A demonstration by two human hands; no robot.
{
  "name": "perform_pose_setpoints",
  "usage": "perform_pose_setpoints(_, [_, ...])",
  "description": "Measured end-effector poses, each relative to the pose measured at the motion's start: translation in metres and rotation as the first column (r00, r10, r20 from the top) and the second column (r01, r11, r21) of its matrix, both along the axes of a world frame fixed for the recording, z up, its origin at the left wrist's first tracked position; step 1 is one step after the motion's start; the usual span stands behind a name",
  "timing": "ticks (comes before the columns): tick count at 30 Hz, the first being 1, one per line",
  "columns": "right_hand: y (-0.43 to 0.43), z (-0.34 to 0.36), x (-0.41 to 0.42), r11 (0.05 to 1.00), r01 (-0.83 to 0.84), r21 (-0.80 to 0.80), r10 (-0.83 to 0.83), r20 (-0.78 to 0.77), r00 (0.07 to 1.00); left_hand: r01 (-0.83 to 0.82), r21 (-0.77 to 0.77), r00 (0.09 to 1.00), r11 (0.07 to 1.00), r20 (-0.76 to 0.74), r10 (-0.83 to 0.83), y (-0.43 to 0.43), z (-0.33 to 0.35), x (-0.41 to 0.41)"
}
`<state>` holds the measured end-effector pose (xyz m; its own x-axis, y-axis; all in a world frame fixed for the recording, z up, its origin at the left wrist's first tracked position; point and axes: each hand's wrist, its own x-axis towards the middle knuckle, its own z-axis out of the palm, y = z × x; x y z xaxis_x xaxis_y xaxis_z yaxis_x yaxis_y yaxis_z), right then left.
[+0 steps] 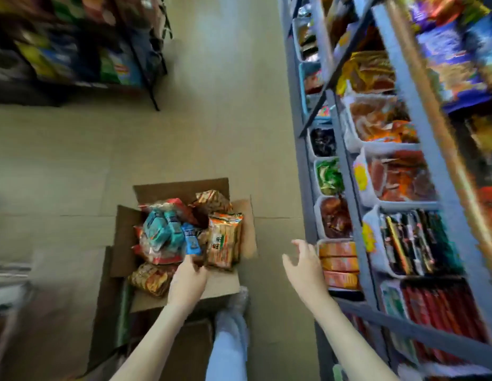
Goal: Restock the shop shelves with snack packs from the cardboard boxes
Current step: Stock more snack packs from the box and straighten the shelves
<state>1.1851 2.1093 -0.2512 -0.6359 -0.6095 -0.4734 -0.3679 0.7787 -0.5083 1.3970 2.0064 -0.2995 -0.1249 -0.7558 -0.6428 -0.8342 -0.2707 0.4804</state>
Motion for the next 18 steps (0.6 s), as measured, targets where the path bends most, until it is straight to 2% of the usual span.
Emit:
perform_pose_setpoints(3, [-0.051,-0.085,0.018,0.986,-0.083,0.144,0.065,0.12,0.991,-0.067,0.066,0.986,0.996,0.159,0.056,-0.041,-0.07,0.045])
perform_pose_setpoints(6, [-0.096,-0.162,0.04,0.962,-0.171,0.214,0.116,0.246,0.962,-0.094,0.096,0.954,0.991,0.292,0.062,-0.069,-0.132,0.077])
perform_pose_setpoints(10, [-0.15,-0.252,0.078,0.947,-0.22,0.236,0.1,0.433,0.896,0.079,0.109,0.951,0.991,0.289,-0.108,-0.098,-0.199,0.098])
perform_pose_setpoints(12, [-0.171,-0.289,0.099,0.939,-0.244,0.244,0.085,0.52,0.85,0.097,0.075,0.955,0.992,0.274,-0.114,-0.105,-0.219,0.105])
perform_pose_setpoints(15, [-0.198,-0.337,0.126,0.933,-0.265,0.245,0.099,0.533,0.84,0.057,-0.06,0.952,0.997,0.304,-0.036,-0.118,-0.242,0.116])
perform_pose_setpoints(16, [-0.206,-0.349,0.134,0.939,-0.245,0.242,0.088,0.52,0.85,0.108,-0.142,0.948,0.984,0.313,-0.059,-0.122,-0.248,0.119])
perform_pose_setpoints(18, [-0.217,-0.375,0.148,0.943,-0.223,0.249,0.07,0.506,0.86,0.307,-0.277,0.92,0.911,0.33,-0.209,-0.131,-0.267,0.124])
